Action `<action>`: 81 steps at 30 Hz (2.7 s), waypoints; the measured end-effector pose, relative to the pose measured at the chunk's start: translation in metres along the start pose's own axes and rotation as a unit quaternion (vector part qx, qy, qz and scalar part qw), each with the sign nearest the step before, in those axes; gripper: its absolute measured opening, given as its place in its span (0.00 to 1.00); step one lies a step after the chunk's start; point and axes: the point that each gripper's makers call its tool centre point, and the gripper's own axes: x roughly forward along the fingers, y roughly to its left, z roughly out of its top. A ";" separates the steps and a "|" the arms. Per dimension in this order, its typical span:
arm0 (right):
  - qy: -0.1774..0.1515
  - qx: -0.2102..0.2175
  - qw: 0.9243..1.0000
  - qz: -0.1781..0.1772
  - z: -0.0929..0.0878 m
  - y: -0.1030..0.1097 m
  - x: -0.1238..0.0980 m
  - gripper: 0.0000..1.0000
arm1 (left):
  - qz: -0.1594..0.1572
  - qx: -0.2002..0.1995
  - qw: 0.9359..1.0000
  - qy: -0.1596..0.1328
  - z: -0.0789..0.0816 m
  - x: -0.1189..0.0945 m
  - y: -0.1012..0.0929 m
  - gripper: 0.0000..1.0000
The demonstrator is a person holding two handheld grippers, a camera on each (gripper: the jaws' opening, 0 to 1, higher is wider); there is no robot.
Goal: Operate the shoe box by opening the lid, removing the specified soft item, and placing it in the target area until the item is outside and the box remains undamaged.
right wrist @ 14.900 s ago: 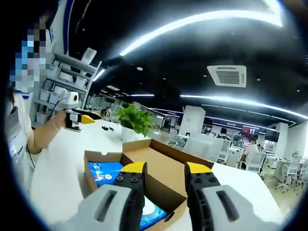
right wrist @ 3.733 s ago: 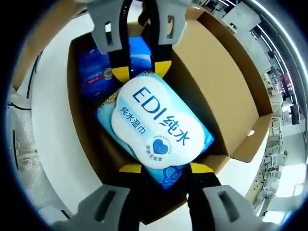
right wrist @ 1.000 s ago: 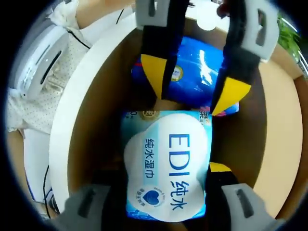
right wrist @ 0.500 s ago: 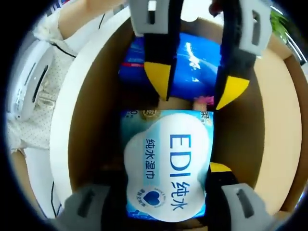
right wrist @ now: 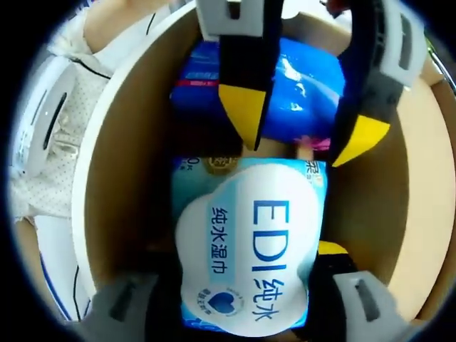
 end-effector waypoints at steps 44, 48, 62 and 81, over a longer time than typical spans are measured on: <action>-0.039 -0.009 0.998 -0.039 -0.001 -0.004 -0.008 0.66 | -0.063 0.053 0.997 0.006 0.002 0.028 0.001 0.17; -0.041 -0.012 0.998 -0.044 0.000 -0.005 -0.008 0.66 | -0.059 0.058 0.997 0.008 0.003 0.025 0.001 0.16; -0.029 -0.030 0.997 -0.071 0.007 -0.005 -0.025 0.66 | -0.030 0.072 0.997 0.013 0.005 0.006 0.005 0.12; -0.004 -0.045 0.993 -0.108 0.022 -0.010 -0.082 0.66 | 0.016 0.092 0.996 0.005 0.023 -0.049 0.014 0.12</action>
